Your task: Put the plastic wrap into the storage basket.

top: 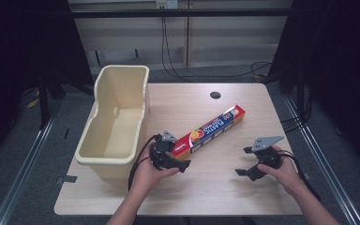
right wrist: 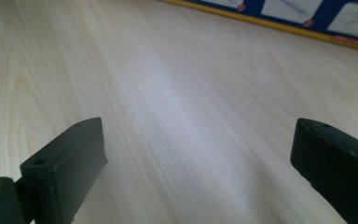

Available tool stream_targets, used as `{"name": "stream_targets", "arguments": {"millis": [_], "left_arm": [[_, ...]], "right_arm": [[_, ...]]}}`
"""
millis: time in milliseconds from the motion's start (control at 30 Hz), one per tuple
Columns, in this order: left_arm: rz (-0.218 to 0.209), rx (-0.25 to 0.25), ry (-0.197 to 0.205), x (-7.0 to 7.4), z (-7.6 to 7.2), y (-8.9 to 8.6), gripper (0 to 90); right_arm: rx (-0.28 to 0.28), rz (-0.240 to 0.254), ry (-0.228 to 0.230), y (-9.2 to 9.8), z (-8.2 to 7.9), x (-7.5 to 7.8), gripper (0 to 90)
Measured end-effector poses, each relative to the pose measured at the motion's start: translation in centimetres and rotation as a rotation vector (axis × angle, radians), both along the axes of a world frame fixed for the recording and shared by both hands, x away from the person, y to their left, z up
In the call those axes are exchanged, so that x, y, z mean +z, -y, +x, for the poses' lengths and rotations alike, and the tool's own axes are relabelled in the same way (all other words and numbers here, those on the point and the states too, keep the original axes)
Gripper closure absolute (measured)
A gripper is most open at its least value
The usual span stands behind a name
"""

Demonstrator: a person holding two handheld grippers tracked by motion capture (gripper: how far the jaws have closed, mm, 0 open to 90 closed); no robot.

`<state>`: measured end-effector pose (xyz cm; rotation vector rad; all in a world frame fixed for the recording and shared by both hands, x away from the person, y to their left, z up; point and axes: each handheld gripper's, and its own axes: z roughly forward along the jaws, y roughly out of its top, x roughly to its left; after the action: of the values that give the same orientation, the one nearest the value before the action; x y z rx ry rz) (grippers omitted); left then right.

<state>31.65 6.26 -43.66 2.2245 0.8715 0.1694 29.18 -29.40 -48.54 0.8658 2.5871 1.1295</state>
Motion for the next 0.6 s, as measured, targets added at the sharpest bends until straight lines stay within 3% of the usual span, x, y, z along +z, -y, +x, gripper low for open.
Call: {"name": "stream_targets", "arguments": {"millis": [167, 400, 600], "left_arm": [[0.037, -0.024, 0.013, 1.5, 1.1, 1.0, 5.4], [0.035, -0.020, 0.011, 2.0, 2.9, 2.5, 5.4], [0.035, -0.034, -0.010, 2.1, 5.6, 4.2, 5.4]], "right_arm": [[-0.022, -0.040, -0.006, 0.6, -0.3, 0.3, 3.0], [-0.040, -0.024, -0.018, 1.2, -0.5, 0.4, 3.0], [-0.052, -0.014, -0.010, 1.6, -0.7, 0.7, 3.0]]}}
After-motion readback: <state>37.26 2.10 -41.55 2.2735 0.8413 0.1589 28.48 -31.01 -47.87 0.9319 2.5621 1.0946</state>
